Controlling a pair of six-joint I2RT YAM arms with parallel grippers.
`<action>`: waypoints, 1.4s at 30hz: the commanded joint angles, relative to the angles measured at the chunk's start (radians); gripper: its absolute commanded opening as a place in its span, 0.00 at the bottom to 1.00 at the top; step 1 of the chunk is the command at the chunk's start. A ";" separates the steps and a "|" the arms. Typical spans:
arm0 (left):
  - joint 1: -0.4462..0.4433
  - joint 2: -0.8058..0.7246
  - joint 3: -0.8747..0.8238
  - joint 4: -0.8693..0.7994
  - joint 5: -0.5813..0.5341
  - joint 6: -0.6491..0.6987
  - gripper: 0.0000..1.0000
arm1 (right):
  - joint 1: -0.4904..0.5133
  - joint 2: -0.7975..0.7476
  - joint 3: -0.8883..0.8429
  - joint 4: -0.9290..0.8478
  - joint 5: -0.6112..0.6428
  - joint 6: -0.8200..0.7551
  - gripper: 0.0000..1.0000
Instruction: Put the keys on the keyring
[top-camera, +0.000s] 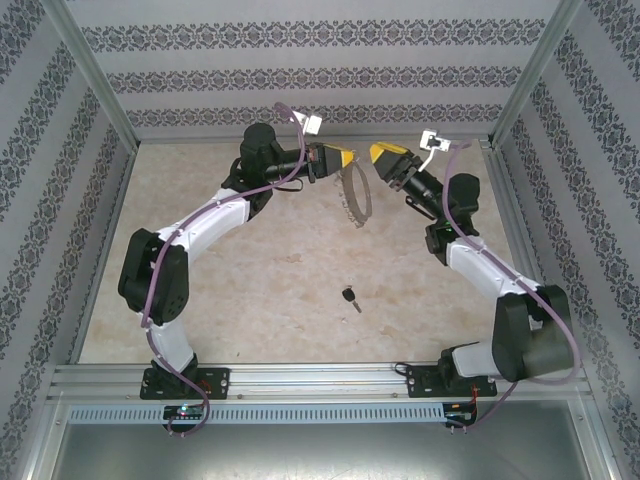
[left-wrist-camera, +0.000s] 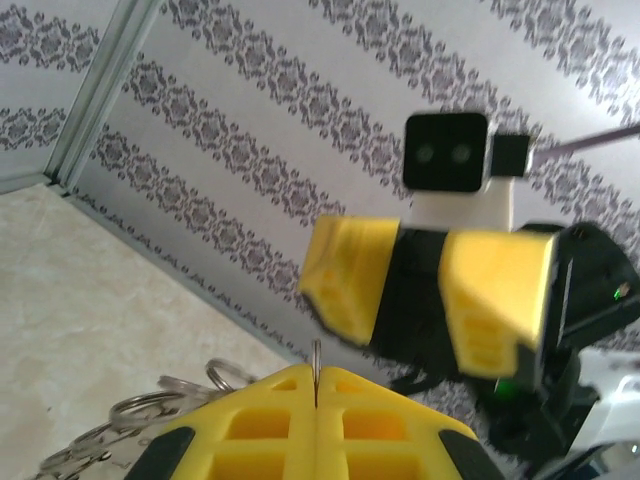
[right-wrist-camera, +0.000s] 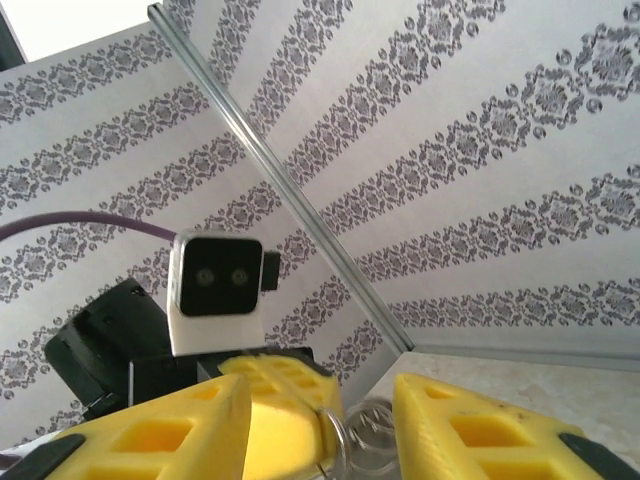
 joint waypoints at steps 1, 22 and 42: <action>-0.007 -0.070 0.058 -0.149 0.062 0.197 0.00 | -0.001 -0.041 -0.010 -0.002 -0.092 0.042 0.45; -0.007 -0.106 0.102 -0.258 0.163 0.283 0.00 | 0.034 -0.002 0.000 0.009 -0.260 0.058 0.39; -0.005 -0.139 0.042 -0.192 0.003 0.203 0.51 | 0.023 -0.003 -0.026 0.028 -0.220 0.024 0.00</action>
